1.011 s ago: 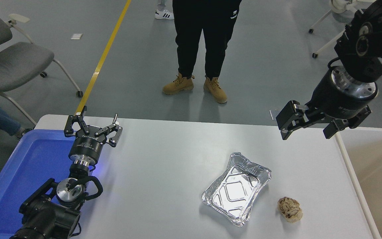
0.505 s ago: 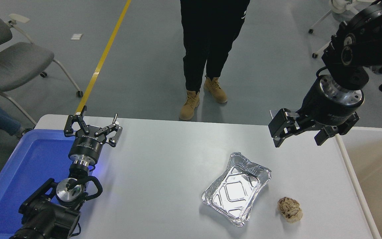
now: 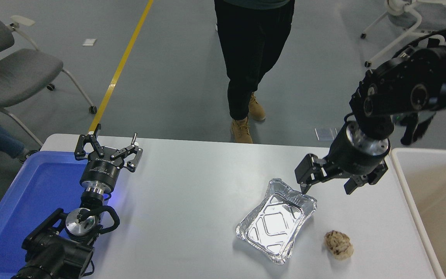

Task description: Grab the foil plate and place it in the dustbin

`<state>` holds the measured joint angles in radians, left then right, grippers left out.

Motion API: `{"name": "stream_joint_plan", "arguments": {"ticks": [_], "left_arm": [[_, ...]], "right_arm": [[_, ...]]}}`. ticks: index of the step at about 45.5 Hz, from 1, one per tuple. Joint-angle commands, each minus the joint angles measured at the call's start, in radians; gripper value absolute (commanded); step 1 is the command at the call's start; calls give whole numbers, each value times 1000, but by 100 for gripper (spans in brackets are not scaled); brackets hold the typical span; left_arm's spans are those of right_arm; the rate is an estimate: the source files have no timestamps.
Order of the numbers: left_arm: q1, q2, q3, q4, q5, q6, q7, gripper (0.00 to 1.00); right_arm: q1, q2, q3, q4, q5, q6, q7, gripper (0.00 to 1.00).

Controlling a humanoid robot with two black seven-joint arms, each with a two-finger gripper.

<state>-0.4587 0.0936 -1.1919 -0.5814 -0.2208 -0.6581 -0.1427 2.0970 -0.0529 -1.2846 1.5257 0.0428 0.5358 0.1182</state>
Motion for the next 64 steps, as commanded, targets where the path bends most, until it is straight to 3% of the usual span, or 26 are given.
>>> {"name": "stream_joint_plan", "arguments": {"ticks": [1,9,22,29,64], "left_arm": [[0,0,0,0,0,0,0,99],[0,0,0,0,0,0,0,99],[0,0,0,0,0,0,0,99],[0,0,0,0,0,-1,0,99],[0,0,0,0,0,-1,0,99]], "right_arm": [[-166,8,54,-15,46,-157,-6,100],[-261,10,88,-25,83,-255,-15,100],[-388,10,171,-84,221,-388,-127,100],[-434,24,206,-96,239,-476,-163,100],[-652,53,229,-242,255,-692,-181,100]]}}
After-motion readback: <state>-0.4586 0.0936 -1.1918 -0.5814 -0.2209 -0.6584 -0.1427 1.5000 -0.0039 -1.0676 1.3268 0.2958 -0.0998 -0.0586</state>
